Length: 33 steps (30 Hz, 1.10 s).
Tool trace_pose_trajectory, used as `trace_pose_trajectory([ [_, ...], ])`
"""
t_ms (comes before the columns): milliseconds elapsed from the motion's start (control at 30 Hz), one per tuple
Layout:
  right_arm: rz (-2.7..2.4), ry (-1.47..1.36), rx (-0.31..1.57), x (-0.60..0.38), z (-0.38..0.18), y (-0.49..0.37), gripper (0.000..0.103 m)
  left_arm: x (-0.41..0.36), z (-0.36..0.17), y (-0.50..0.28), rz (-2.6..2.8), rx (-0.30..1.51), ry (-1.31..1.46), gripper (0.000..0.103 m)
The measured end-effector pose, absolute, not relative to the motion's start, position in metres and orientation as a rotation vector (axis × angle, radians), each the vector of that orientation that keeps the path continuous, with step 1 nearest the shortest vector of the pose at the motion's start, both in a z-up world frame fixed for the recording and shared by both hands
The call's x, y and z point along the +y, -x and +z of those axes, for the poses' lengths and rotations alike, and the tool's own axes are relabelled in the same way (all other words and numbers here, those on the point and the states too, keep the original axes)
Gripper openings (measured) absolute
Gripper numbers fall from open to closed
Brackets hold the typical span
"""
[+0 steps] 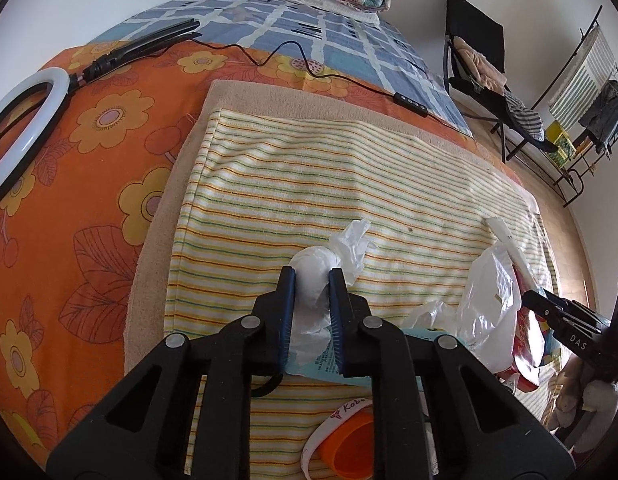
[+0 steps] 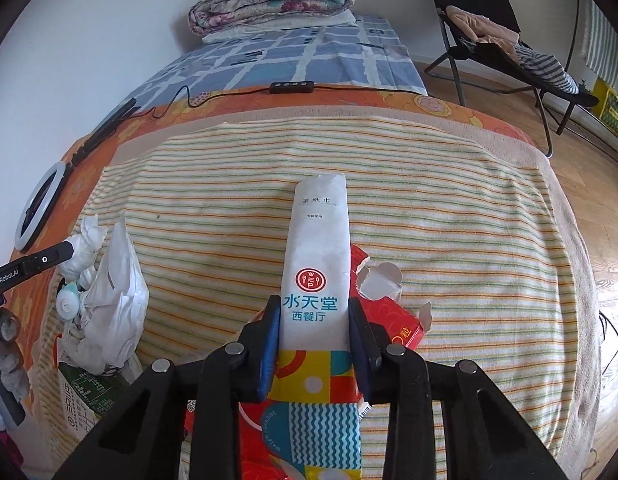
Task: Collect trash
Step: 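Carry the carton and tissue with both tools over the blue basket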
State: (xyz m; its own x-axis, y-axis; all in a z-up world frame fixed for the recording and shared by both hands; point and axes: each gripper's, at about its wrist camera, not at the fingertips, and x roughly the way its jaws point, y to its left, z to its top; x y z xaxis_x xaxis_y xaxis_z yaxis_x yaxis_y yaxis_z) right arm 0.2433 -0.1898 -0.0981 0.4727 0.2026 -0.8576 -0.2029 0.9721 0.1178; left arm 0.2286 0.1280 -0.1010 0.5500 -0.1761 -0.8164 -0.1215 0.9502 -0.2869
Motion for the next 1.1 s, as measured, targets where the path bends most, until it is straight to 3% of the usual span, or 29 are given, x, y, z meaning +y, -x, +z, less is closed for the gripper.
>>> trace_pose_trajectory([
  [100, 0.265, -0.046, 1.041, -0.196, -0.094, -0.241, 0.025, 0.127, -0.096, -0.227, -0.034, 0.978, 0.330, 0.014],
  [567, 0.308, -0.125, 0.943, -0.217, -0.046, -0.206, 0.024, 0.106, -0.034, -0.193, -0.061, 0.867, 0.265, 0.014],
  [1100, 0.458, -0.114, 0.860, -0.237, 0.018, -0.072, 0.024, 0.069, 0.026, -0.059, -0.168, 0.804, 0.213, 0.014],
])
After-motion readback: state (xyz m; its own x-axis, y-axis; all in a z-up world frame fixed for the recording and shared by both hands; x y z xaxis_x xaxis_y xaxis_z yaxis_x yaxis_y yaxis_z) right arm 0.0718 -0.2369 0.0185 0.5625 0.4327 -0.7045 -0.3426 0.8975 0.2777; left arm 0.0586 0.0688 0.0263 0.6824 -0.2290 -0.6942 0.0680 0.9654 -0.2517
